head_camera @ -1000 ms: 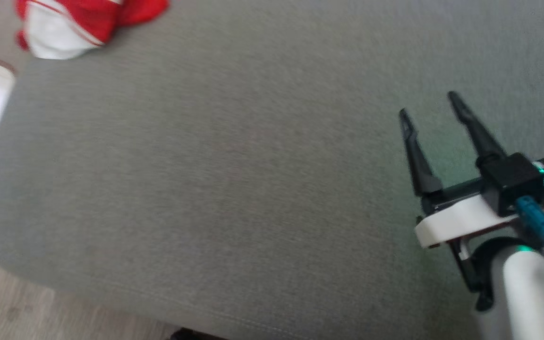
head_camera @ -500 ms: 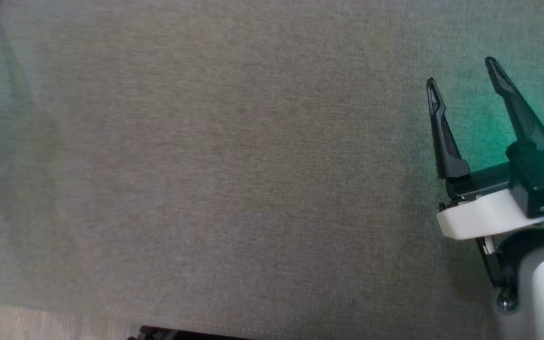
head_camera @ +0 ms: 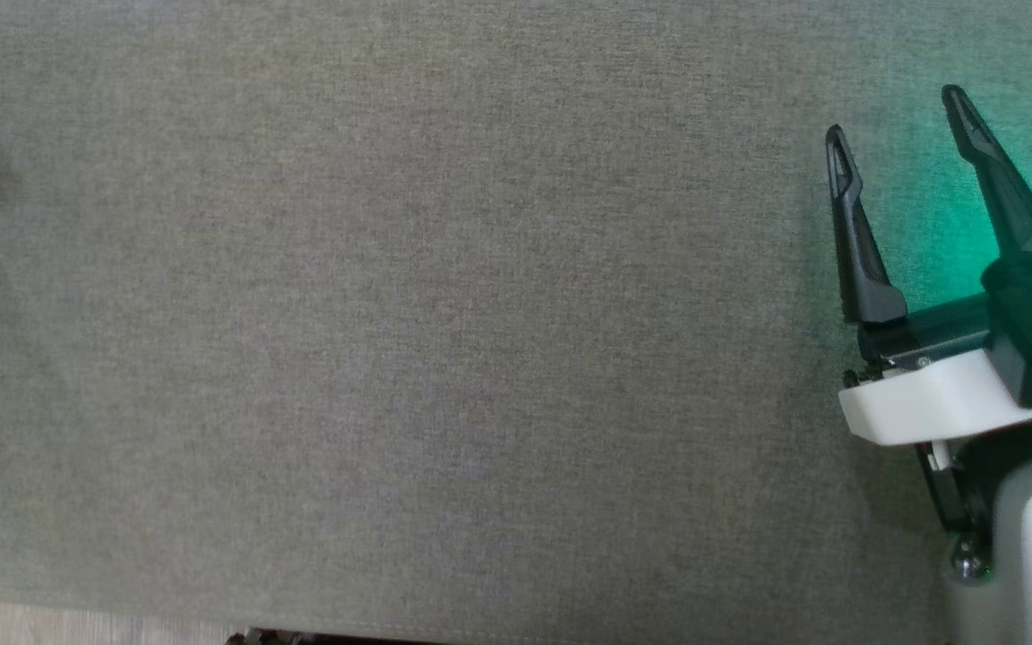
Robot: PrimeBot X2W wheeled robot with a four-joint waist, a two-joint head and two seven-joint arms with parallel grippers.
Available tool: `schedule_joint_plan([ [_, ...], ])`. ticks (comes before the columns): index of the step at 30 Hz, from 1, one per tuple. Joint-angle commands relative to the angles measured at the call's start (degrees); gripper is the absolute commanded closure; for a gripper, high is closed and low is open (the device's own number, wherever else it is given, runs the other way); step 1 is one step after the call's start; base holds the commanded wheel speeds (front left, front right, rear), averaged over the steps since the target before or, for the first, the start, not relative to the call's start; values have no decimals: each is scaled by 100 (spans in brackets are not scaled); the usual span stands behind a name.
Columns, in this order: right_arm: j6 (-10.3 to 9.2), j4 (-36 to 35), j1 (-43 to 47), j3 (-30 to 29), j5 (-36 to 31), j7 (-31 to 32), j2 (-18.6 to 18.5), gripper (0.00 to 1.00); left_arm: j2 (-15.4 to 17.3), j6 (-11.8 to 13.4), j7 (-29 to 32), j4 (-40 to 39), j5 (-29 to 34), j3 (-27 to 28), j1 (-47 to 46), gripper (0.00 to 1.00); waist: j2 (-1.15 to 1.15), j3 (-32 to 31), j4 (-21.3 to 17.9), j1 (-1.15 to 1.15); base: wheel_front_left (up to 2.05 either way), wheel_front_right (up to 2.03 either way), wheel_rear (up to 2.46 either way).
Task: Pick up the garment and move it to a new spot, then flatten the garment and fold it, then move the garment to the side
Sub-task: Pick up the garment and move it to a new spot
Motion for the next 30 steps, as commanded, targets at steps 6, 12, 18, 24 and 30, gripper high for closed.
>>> schedule_joint_plan([
  [6, -4, 57, -117, 111, 92, -202, 93, 0, 591, -177, -503, 326, 114, 121, -297, 100, 0, -197, -32, 0, 0, 0, 0],
  [12, -4, 483, -173, 77, 272, -475, 120, 0, 772, -439, -722, 452, 256, -16, -451, 100, 0, -741, -161, 0, 0, 0, 0],
  [18, -4, 949, -129, -32, 583, -741, 128, 0, 890, -707, -647, 270, 515, -297, -759, 100, 0, -1487, -349, 0, 0, 0, 0],
  [24, -4, 1467, 139, -200, 1007, -1059, 130, 0, 665, -938, -293, -292, 858, -802, -1077, 100, 0, -2470, -594, 0, 0, 0, 0],
  [30, -4, 1898, 483, -259, 1408, -1343, 131, 0, 42, -1082, 215, -1162, 721, -1173, -941, 100, 0, -3297, -857, 0, 0, 0, 0],
])
